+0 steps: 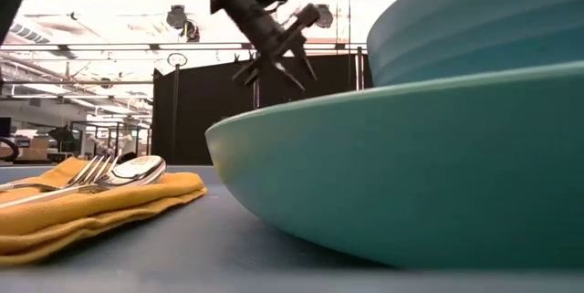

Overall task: Set up tray
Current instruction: Put the table knife on the blue serving tray

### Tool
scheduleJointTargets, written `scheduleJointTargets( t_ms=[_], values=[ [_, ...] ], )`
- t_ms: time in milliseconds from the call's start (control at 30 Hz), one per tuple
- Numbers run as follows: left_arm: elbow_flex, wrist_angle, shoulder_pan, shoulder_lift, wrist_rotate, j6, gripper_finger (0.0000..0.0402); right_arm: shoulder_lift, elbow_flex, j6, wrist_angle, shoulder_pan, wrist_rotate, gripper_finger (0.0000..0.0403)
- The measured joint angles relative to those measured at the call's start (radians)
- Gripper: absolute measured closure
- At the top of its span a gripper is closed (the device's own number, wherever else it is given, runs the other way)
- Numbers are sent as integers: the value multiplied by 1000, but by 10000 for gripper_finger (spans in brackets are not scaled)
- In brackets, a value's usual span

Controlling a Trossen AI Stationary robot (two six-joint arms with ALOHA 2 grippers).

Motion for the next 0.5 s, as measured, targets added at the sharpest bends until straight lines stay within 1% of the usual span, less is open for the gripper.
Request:
scheduleJointTargets(
  t_ms=[67, 167, 233, 267, 333, 500],
  values=[
    [133, -203, -5, 75, -25, 60, 278, 0, 0, 0, 0, 0, 0, 280],
    [302, -534, 5, 206, -76, 83, 285, 0, 0, 0, -5, 0, 0, 280],
    [382, -684, 11, 278, -87, 92, 293, 0, 0, 0, -4, 0, 0, 280],
    [410, -730, 11, 305, -93, 93, 298, 0, 0, 0, -4, 0, 0, 280],
    [446, -761, 5, 347, -104, 91, 307, 0, 0, 0, -4, 0, 0, 280],
    [457, -679, -10, 386, -128, 37, 329, 0, 0, 0, -4, 0, 0, 280]
  ],
)
